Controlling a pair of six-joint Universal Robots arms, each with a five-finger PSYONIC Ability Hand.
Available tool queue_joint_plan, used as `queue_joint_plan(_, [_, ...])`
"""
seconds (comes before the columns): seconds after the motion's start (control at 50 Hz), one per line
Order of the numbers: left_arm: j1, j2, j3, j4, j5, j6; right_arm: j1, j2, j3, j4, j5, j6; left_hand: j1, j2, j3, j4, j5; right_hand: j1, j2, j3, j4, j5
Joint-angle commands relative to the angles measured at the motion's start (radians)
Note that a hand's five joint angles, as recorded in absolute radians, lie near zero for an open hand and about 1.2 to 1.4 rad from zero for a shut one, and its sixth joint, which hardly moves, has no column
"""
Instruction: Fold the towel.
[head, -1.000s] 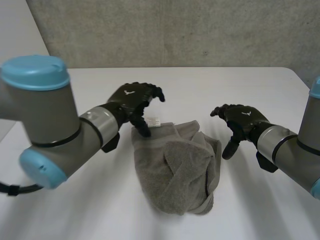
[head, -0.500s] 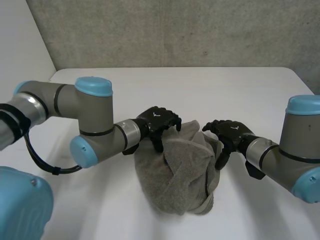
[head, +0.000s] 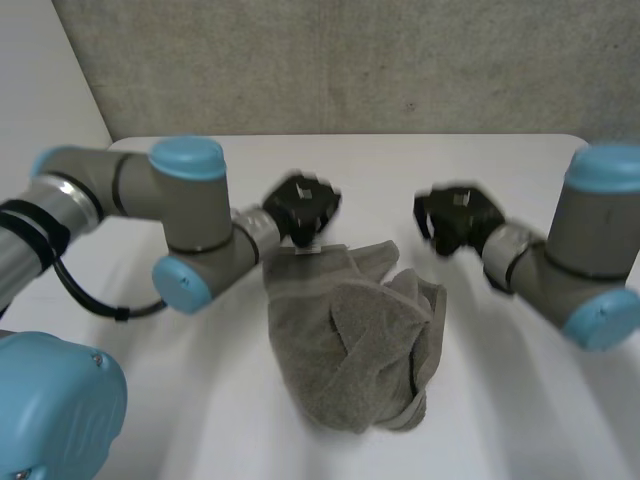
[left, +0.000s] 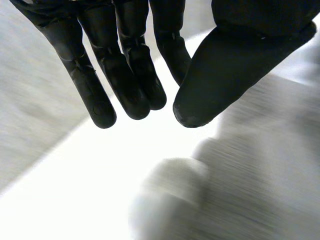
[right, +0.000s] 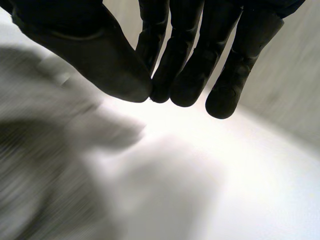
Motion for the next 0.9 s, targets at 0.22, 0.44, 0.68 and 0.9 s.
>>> queue_joint_plan(0.22, [0.078, 0.226, 0.164, 0.143, -0.225, -0.392, 0.0, -0.149, -0.318, -0.057, 0.141, -0.001, 0.21, 0.183, 0.183, 0.184, 0.198, 0.045, 0.063, 0.06, 0.054, 0.043])
queue_joint_plan(0.44, [0.075, 0.221, -0.187, 0.086, 0.028, -0.394, -0.016, -0.121, -0.036, 0.136, 0.135, 0.005, -0.471, -0.498, -0.497, -0.497, -0.483, -0.931, -0.914, -0.916, -0.923, -0.933])
queue_joint_plan(0.68, [0.071, 0.145, -0.297, 0.098, 0.12, -0.394, -0.023, -0.052, 0.162, 0.038, -0.006, 0.115, -0.486, -0.513, -0.512, -0.512, -0.498, -0.914, -0.896, -0.899, -0.905, -0.916])
queue_joint_plan(0.9, [0.065, 0.113, -0.371, 0.1, 0.229, -0.394, -0.023, 0.032, 0.193, 0.007, -0.083, 0.123, -0.48, -0.507, -0.506, -0.506, -0.492, -0.914, -0.896, -0.899, -0.905, -0.916])
